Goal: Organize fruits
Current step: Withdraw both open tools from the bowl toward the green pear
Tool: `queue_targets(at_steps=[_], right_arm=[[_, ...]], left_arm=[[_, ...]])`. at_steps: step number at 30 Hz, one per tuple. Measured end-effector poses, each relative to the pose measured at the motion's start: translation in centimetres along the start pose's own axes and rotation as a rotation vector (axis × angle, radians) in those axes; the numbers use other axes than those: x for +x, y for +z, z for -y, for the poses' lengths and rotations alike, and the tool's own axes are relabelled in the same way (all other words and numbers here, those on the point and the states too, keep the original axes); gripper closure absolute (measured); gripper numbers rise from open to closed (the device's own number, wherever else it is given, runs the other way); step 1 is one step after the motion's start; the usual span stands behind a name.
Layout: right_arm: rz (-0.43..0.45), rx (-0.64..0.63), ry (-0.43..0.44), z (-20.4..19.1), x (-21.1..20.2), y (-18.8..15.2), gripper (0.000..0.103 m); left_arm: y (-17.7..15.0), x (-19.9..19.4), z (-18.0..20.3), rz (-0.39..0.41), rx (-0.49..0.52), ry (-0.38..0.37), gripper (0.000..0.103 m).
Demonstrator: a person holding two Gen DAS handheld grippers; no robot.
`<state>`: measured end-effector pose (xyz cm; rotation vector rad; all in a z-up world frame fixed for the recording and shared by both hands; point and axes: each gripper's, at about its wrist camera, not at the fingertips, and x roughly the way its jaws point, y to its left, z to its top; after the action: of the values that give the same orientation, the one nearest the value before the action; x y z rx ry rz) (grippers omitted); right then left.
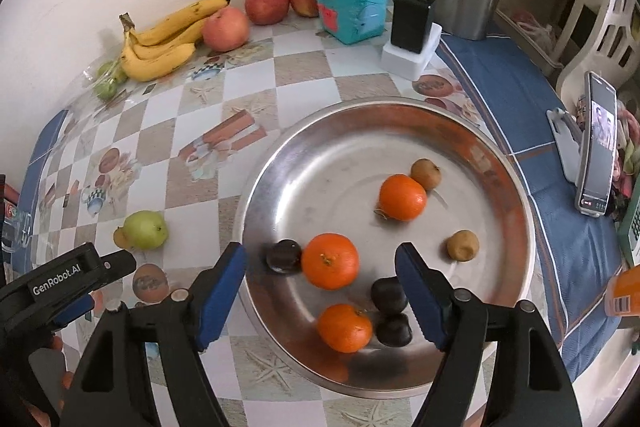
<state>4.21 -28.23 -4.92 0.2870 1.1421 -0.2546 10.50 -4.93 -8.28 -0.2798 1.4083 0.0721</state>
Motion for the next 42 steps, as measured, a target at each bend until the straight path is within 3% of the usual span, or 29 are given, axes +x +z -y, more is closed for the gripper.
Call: queue_targets(at_steps=[10, 11, 12, 13, 23, 29, 37, 42], right_arm=[[0.006, -0.018, -0.003, -0.4, 0.1, -0.2, 0.024], [0.007, -0.018, -0.004, -0.4, 0.1, -0.2, 0.02], [0.01, -0.017, -0.006, -0.4, 0.1, -0.2, 0.005], [0.018, -0.016, -0.006, -0.4, 0.0, -0.1, 0.001], [0.03, -0.014, 0.001, -0.6, 0.1, 0.0, 0.0], [0.017, -0.024, 0.017, -1.2, 0.4, -0.1, 0.0], [0.002, -0.043, 0.038, -2.6, 0.7, -0.3, 0.0], [-0.001, -0.064, 0.058, -3.6, 0.8, -0.3, 0.0]], left_arm=[[0.2, 0.4, -0.1, 0.0, 0.001, 0.02, 0.001], [0.2, 0.4, -0.1, 0.003, 0.003, 0.03, 0.0], [0.4, 0.5, 0.1, 0.012, 0.009, 0.047, 0.0], [0.4, 0.3, 0.1, 0.029, 0.018, 0.065, 0.0], [1.1, -0.8, 0.3, 0.093, 0.068, 0.07, 0.0], [2.2, -1.5, -1.1, 0.126, 0.048, 0.085, 0.0], [4.5, -3.6, -3.7, 0.233, 0.068, 0.161, 0.0], [5.9, -3.9, -6.1, 0.248, 0.058, 0.205, 0.0]])
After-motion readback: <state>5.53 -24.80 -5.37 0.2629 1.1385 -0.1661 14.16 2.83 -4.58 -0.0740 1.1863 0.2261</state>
